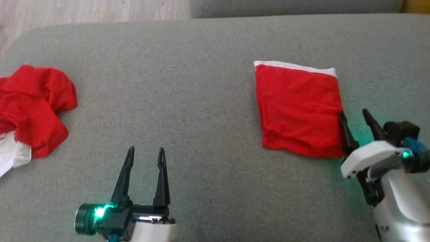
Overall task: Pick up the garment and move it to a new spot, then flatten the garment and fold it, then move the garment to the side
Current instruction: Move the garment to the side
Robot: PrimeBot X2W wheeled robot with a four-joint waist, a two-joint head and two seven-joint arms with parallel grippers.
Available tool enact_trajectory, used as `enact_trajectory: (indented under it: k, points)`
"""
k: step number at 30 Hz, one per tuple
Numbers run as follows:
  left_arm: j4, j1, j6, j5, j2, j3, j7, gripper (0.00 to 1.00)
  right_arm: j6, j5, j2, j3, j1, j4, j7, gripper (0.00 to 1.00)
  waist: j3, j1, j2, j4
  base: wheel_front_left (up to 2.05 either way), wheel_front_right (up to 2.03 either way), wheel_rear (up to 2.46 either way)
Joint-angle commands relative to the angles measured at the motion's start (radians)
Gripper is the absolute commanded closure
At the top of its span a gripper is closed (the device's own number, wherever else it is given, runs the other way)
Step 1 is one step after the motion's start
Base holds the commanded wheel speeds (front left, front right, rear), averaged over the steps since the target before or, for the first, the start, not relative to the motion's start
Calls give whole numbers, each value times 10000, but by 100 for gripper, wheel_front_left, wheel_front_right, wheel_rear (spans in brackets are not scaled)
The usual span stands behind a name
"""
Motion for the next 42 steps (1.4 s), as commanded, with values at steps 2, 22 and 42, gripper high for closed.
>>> enact_trajectory:
  k: [2,22,42]
  points:
    - [-294,-465,116,131,-36,171,-51,0,-7,220,-226,457,-555,226,217,0,324,-3,0,130,0,0,0]
    - [-1613,-1679,221,384,-36,59,-51,0,-7,1258,-2733,2062,-2125,1069,16,100,2082,-3,0,-937,0,0,0]
    - [-1618,-3275,-375,1067,101,127,-51,0,-7,-707,-5958,366,-3461,93,485,100,4128,-3,0,-1850,0,0,0]
